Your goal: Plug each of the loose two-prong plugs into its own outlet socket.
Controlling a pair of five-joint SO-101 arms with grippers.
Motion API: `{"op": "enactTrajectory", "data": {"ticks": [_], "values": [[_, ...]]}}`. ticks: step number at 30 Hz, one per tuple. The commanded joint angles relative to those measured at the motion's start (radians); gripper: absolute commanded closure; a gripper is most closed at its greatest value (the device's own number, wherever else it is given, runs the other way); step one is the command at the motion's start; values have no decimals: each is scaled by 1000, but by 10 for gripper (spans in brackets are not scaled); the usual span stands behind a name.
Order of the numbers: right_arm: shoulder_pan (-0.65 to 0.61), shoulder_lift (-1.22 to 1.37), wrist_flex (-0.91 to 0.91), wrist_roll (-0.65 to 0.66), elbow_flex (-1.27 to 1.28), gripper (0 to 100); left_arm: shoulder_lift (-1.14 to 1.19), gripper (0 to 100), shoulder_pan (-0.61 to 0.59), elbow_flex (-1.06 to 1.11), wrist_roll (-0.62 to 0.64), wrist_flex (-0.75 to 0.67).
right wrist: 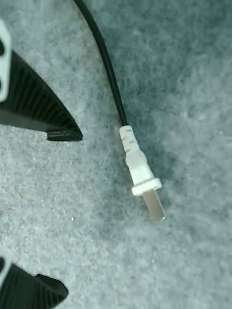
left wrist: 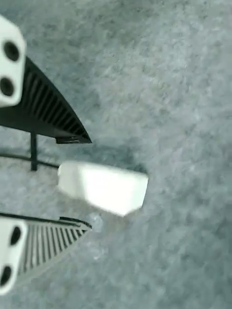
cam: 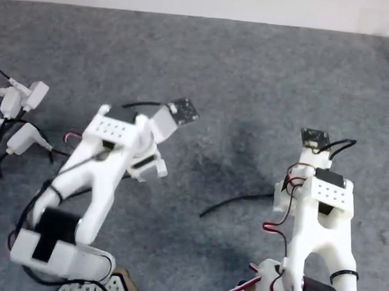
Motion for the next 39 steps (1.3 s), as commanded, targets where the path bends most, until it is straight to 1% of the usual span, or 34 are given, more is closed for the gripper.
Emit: {"op": "enactTrajectory", "data": {"ticks": [1,4,8,13,19,23,33,36,39], "values": [[-4,-36,12,-8,-5,584,88,744,-28,-117,-23,-11],[-5,-36,12,-8,-4,584,153,744,-38,-193,-25,-11],[-7,-36,12,-8,-4,584,186,744,-38,-251,-57,-8],[-8,-36,12,-8,-4,584,194,744,-62,-311,-86,54],[-8,-36,12,-8,-5,584,196,744,-87,-268,-87,107],[-8,-36,12,-8,-5,584,189,744,-85,-200,-87,69],[-8,-36,12,-8,-4,584,197,748,-84,-130,-87,-37],[-8,-36,12,-8,-4,584,199,816,-68,-120,-103,-51],[-8,-36,12,-8,-4,584,197,904,-27,-99,-187,-38]]}}
